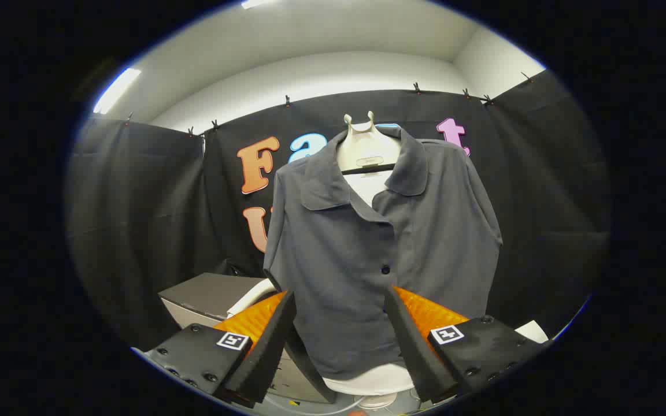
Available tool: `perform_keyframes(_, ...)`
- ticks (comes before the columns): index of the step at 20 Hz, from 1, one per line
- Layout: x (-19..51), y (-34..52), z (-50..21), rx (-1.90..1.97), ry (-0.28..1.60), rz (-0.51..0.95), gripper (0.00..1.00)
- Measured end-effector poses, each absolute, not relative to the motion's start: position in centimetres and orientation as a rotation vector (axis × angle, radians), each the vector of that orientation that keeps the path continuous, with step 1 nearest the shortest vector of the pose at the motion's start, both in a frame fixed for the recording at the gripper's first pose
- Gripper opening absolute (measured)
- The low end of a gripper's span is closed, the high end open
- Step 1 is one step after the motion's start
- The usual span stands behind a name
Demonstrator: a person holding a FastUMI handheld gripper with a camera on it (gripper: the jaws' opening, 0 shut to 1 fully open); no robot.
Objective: Iron the clothes twice with a garment steamer, once on the left side and once on the right side.
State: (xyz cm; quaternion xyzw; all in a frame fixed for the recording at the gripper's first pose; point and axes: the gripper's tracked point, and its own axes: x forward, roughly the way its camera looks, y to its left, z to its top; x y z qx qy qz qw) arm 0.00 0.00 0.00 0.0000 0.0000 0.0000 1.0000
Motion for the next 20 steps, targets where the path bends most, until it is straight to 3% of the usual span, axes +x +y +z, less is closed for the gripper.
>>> perform_keyframes(13, -1.8, 5.8, 2.4, 0.011, -0.025, 0.05, 0.98)
perform_keyframes(20, -3.5, 8.4, 5.0, -0.051, -0.08, -0.116, 0.98)
